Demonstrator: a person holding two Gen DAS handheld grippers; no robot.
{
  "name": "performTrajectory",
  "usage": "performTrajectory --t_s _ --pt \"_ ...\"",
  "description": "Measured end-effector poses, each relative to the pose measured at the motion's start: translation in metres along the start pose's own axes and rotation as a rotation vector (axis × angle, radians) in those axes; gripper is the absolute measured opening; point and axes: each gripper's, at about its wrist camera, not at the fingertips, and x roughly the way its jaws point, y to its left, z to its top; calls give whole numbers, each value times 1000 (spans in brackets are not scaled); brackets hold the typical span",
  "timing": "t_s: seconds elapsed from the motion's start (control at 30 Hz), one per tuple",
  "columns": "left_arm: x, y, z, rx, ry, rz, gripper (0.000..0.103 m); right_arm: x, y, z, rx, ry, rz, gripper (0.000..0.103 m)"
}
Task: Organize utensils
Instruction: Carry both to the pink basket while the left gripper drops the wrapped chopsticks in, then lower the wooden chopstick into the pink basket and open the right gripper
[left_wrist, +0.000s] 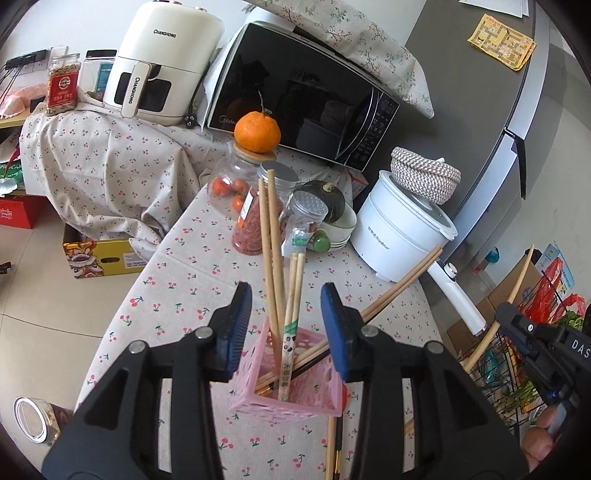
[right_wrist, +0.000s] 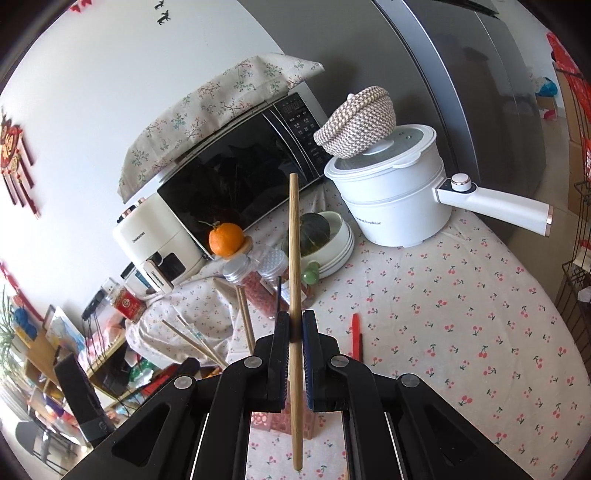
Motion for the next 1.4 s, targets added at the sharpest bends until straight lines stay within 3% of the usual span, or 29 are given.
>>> performTrajectory --t_s 0.1,0.33,0.63,0.83,1.07,1.33,1.4 --pt "-3 6 2 35 94 37 59 0 18 -3 -9 -61 13 7" --pt "-17 34 12 65 136 86 62 16 69 -19 -127 -185 4 7" --pt "-27 60 18 9 171 44 62 49 101 -42 -178 -289 -57 7" --pt "-30 66 21 -13 173 25 62 71 106 -65 -195 -282 -127 7" --pt "-29 66 20 -14 180 21 62 87 104 -79 -204 -187 -118 9" --pt "-21 58 11 17 234 9 65 56 102 -53 -222 -214 -106 44" --pt "-19 54 8 22 251 -2 66 43 99 -44 -219 -222 -100 48"
